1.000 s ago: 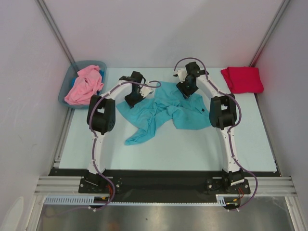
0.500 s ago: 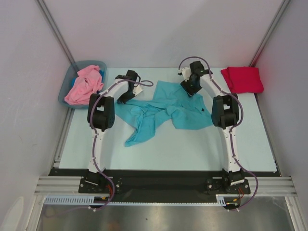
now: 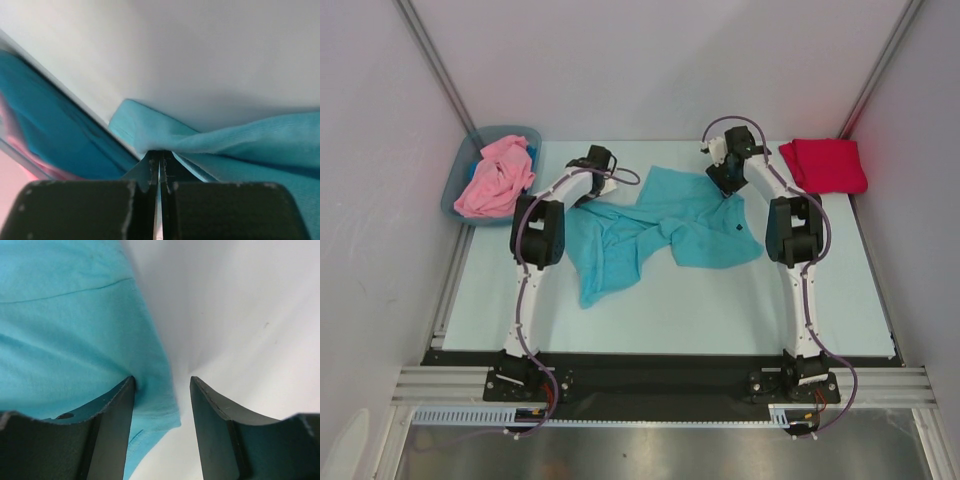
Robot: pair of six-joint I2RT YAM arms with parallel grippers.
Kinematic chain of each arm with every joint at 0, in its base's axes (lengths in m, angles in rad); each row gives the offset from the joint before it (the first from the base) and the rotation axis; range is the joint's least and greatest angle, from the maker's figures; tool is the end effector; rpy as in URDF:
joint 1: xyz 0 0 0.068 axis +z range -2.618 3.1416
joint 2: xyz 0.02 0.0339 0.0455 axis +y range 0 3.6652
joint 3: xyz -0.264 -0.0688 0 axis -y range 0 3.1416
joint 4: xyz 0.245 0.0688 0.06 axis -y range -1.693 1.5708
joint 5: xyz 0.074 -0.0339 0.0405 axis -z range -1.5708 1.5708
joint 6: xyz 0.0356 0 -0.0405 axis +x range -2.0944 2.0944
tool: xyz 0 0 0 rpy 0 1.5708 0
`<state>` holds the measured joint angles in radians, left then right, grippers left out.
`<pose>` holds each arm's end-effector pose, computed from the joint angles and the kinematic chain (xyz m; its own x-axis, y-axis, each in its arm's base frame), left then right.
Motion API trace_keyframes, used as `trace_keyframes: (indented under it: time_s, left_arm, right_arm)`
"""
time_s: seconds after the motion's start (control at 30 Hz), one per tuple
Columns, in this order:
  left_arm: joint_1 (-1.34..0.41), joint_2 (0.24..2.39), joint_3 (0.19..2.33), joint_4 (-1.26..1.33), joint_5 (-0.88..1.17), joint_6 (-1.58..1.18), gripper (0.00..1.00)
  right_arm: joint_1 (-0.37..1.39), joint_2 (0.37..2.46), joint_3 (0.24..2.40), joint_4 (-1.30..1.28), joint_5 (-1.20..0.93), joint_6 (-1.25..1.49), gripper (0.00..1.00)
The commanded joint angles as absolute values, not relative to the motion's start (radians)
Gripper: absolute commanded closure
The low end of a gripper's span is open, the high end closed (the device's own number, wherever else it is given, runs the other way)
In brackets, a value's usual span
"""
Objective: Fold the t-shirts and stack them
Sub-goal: Flatten the tshirt out
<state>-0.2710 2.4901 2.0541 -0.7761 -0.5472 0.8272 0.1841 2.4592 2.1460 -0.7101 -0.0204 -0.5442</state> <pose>0.5002 -0.1197 0.1267 -0.5720 0.8113 0.1209 0.6997 0.4056 0.5882 0.5243 0.0984 0.1680 -0.6180 -0.6416 -0.4544 -0.6001 0.7583 -0.2546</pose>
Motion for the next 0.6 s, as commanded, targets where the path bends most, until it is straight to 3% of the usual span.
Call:
trace_keyframes:
  time_s: [0.0,0.57]
  left_arm:
    - [-0.287,2.514,2.104,-0.623,-0.577,0.946,1.00]
    - [-0.370,2.553,2.134,-0.384,-0.566,1.147,1.00]
  right_arm:
    - [0.143,2.461,2.091,-0.672,0.144,-0.566,0.47]
    - [0.020,2.384,1.945,-0.569,0.336,-0.584,0.46]
